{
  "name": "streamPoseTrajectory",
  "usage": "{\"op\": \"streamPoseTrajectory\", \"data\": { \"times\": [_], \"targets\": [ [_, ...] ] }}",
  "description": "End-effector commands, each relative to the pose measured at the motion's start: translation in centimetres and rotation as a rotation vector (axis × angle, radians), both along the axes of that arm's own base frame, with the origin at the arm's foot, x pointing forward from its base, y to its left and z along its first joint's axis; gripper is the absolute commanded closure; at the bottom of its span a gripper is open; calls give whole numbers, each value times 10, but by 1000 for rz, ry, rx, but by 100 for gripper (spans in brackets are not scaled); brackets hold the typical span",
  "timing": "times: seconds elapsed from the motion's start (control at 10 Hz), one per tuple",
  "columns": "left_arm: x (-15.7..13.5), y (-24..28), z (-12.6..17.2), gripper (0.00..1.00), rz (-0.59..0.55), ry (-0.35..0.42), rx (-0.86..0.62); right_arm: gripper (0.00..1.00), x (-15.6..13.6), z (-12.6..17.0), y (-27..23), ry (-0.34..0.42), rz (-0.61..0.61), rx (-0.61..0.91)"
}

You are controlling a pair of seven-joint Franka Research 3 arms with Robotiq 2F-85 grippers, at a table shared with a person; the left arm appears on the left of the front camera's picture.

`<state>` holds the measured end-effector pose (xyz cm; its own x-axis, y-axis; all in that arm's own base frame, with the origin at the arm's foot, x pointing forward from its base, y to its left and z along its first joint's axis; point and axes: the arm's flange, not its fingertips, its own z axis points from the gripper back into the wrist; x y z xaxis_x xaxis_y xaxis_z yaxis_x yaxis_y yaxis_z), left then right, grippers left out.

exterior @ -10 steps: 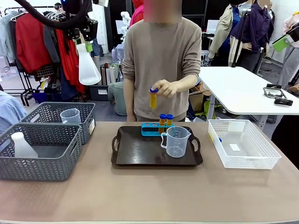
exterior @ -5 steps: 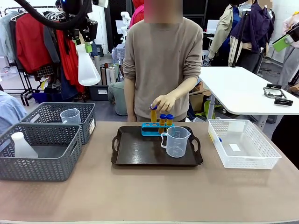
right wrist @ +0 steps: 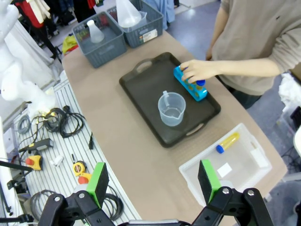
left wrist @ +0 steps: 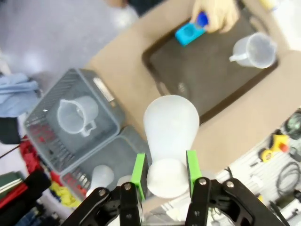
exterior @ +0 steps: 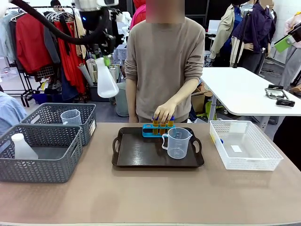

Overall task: Prepare the laboratory tools.
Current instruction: Pick up one Small flask and place it on the Handle tray.

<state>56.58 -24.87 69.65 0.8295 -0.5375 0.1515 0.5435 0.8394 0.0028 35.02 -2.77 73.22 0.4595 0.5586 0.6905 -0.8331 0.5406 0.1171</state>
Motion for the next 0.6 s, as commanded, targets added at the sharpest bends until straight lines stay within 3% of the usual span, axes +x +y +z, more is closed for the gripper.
{"op": "streamPoseTrajectory", "data": {
  "times": [0.0,0.3,0.5],
  "targets": [
    [-10,-18,-40,100,-92,6,33,0,0,3,2,1,4,34],
    [-23,-61,-99,100,-232,87,28,0,0,3,2,1,4,34],
    [-33,-74,-120,100,-266,112,11,0,0,3,2,1,4,34]
  ]
}}
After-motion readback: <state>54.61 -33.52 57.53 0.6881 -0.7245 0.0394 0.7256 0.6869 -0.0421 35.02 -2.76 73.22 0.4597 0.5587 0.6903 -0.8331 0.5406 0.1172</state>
